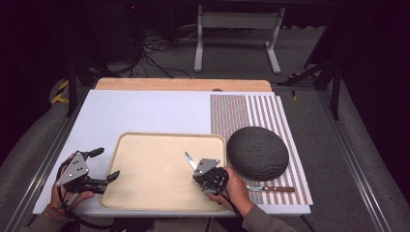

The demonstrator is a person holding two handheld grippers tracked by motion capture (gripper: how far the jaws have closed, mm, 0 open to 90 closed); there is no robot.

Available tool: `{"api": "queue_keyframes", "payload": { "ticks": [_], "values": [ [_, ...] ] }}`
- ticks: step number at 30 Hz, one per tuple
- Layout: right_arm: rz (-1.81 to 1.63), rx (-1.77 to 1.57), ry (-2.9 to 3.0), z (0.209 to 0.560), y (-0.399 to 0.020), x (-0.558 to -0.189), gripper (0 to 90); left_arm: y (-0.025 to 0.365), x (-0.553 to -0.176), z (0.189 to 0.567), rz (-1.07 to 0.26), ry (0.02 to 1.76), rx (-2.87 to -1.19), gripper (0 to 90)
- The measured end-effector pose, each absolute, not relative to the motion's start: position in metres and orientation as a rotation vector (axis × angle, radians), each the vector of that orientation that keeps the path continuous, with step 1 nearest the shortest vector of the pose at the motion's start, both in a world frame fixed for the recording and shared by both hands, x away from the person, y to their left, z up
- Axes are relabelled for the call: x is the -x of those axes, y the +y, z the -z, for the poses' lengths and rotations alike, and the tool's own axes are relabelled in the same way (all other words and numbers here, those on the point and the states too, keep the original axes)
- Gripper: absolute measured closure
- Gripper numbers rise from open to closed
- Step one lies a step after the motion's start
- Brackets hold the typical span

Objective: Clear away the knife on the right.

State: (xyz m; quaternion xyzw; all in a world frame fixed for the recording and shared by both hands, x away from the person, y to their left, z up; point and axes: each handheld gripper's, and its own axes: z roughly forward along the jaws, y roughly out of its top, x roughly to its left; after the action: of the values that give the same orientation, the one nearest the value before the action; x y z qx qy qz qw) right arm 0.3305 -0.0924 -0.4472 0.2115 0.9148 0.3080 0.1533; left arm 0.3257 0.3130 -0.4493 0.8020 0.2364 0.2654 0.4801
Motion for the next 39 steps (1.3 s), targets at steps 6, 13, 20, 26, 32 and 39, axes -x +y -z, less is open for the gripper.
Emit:
{"api": "queue_keyframes", "payload": {
  "ticks": [6, 13, 20, 26, 32, 39],
  "values": [
    [-0.873, -0.620, 2.620, 0.447, -0.102, -0.328, 90.0, 0.313, -0.325, 0.449, -0.649, 0.577, -1.956, 7.4],
    [-0.875, -0.627, 2.618, 0.447, -0.112, -0.326, 90.0, 0.313, -0.325, 0.449, -0.649, 0.575, -1.956, 7.5],
    [-0.878, -0.643, 2.608, 0.447, -0.120, -0.326, 89.8, 0.314, -0.325, 0.449, -0.651, 0.578, -1.949, 7.6],
    [-0.871, -0.637, 2.598, 0.447, -0.124, -0.325, 90.0, 0.313, -0.325, 0.449, -0.652, 0.575, -1.955, 7.6],
    [-0.875, -0.648, 2.595, 0.447, -0.129, -0.324, 90.0, 0.313, -0.325, 0.449, -0.645, 0.574, -1.959, 7.7],
    [-0.870, -0.639, 2.587, 0.447, -0.132, -0.324, 89.9, 0.313, -0.325, 0.449, -0.644, 0.572, -1.958, 7.7]
  ]
}}
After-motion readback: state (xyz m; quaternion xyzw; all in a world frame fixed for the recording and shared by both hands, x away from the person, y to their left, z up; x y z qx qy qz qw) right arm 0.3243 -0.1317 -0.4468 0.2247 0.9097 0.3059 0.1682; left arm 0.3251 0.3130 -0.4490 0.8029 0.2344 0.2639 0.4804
